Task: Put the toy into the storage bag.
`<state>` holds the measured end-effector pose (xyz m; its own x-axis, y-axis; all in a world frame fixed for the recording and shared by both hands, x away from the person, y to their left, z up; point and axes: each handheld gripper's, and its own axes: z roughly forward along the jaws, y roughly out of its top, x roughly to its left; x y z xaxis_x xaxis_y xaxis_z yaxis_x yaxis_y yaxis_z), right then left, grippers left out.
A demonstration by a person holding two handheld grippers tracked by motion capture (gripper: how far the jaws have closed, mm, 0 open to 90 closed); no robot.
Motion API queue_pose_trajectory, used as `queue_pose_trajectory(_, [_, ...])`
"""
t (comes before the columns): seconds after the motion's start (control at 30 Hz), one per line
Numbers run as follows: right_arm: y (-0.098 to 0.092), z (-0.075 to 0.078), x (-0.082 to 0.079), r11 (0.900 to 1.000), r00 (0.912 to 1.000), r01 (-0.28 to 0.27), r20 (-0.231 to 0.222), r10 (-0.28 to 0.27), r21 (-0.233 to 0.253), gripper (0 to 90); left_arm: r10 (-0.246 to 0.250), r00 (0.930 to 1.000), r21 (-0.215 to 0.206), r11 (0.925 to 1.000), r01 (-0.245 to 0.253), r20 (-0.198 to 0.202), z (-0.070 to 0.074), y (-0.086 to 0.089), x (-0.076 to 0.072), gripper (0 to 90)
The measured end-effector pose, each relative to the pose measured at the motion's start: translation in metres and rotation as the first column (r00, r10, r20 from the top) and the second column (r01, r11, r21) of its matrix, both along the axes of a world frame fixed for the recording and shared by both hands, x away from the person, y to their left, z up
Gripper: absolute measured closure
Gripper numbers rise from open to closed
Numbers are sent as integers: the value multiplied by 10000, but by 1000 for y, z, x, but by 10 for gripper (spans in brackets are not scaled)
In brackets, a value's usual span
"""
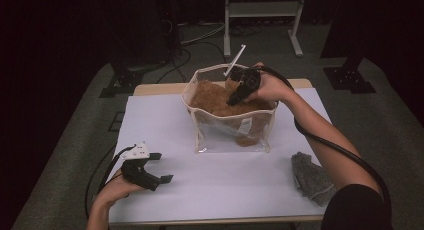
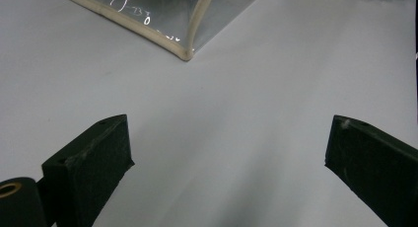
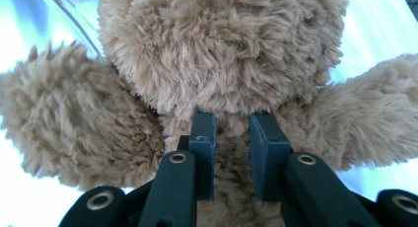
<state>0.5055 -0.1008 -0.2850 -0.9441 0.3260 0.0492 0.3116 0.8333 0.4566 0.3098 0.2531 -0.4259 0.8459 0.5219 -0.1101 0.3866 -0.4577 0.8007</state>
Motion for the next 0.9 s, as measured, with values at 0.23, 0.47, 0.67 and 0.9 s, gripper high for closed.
queue_pose_trajectory(0.23, [2,-15,1,9995,9999,43,-156,-48,-312,750,78,10000,-33,10000,-78,17,1,3,-2,29])
queue_pose_trajectory(0.47, [3,-22,1,9984,9997,90,-215,-102,-559,751,93,10000,-39,9999,-93,31,1,4,-3,28])
queue_pose_trajectory(0.67, [4,-19,1,9982,9997,111,-230,-125,-581,727,161,9999,-24,9999,-161,47,1,5,-5,28])
queue_pose_trajectory(0.9, [-10,5,-2,9965,9992,403,-71,-399,737,609,113,9999,90,9999,-114,71,1,4,-5,28])
